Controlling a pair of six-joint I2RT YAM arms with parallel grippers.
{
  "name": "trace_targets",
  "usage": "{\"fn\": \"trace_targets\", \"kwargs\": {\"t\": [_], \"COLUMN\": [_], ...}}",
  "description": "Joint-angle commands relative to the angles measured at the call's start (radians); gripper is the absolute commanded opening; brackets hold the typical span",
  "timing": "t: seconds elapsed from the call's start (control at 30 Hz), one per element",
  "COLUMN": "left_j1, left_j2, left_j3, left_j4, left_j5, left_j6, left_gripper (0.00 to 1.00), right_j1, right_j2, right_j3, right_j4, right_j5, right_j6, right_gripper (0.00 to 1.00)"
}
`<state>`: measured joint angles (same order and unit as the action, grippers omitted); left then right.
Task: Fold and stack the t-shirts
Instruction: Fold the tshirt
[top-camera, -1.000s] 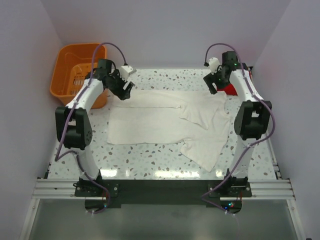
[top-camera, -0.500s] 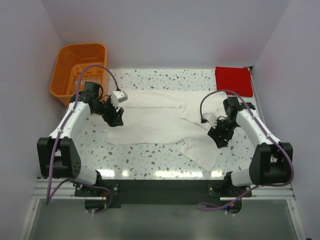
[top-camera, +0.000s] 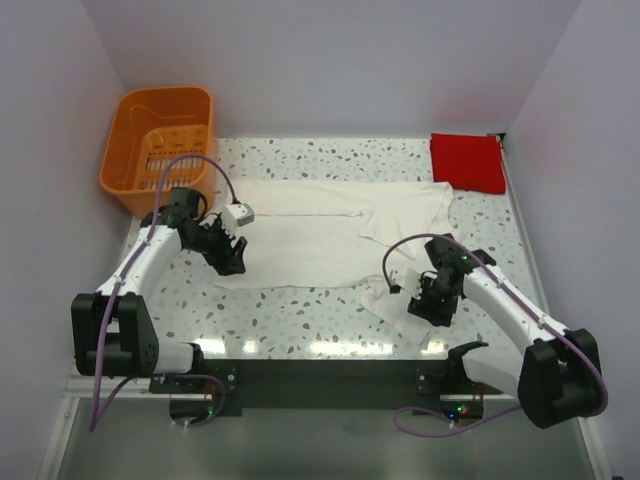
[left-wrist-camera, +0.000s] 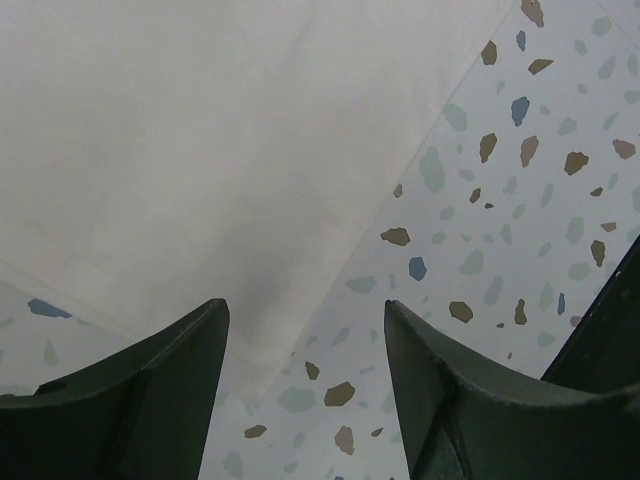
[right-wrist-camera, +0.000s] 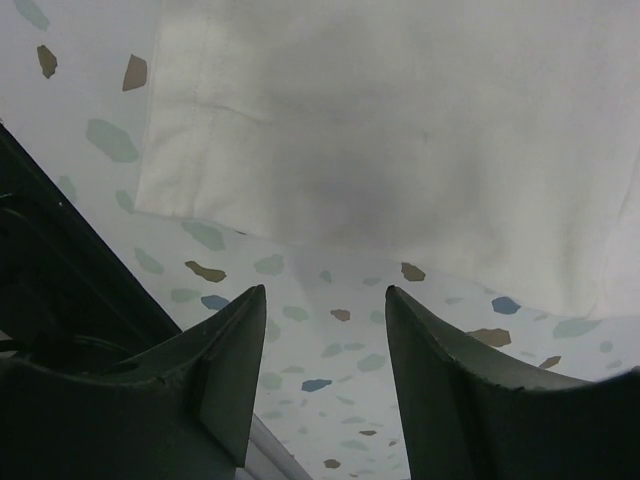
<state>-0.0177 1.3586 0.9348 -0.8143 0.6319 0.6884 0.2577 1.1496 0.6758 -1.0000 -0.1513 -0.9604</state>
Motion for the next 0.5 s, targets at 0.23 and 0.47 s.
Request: {"fn": "trace_targets", "kwargs": {"t": [0.23,0.47], "left_j1": [0.009,0.009], "left_j2": [-0.016,-0.019], "left_j3": [-0.008,-0.024], "left_j4": [0.087,0.121], "left_j5": [-0.041,-0.087], "left_j6": [-0.039,-0.043], "left_gripper": [0.69,0.74], "right_j1": [0.179,0.273], "right_j2": [-0.002,0.079], "right_j3": [-0.048,-0.071], "right_j4": [0.129,0.189], "right_j5": [0.067,0.111], "right_j6": [0.087,0.121], "right_gripper": [0.57,0.58]}}
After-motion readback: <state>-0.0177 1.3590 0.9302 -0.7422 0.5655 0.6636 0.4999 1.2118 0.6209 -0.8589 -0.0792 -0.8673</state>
